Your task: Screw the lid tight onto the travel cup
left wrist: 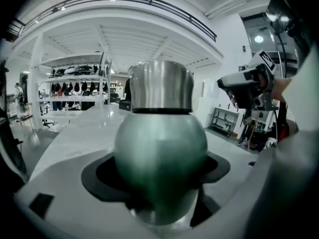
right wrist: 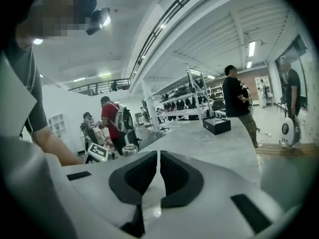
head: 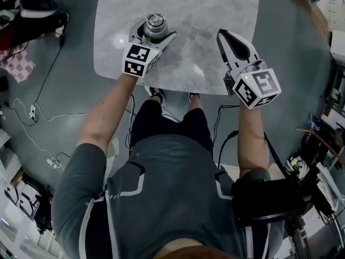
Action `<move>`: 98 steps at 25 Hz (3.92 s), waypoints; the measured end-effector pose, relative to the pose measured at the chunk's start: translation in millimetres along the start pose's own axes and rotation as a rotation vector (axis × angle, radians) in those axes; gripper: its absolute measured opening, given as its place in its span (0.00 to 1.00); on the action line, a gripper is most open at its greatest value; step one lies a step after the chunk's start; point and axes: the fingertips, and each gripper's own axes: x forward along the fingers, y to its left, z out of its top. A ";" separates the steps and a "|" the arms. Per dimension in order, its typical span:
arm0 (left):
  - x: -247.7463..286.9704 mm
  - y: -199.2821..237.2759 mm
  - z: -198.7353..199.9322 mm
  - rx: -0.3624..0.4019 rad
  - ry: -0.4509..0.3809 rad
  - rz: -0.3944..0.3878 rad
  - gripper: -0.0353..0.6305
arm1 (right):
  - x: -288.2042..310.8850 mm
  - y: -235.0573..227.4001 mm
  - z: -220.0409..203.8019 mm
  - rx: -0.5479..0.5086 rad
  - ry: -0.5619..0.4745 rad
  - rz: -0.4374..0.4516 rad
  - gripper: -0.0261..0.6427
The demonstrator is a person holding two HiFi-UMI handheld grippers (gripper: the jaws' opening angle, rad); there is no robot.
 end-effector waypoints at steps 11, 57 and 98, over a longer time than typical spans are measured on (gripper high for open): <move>33.2 20.7 -25.8 -0.040 0.022 0.009 0.66 | 7.1 0.6 -33.1 0.042 0.044 -0.043 0.10; -158.3 -31.0 91.9 0.137 -0.111 -0.222 0.48 | -51.5 91.1 68.6 -0.008 -0.101 -0.197 0.10; -243.2 -82.9 232.1 0.024 -0.280 0.148 0.07 | -108.3 86.5 154.4 -0.079 -0.167 0.082 0.08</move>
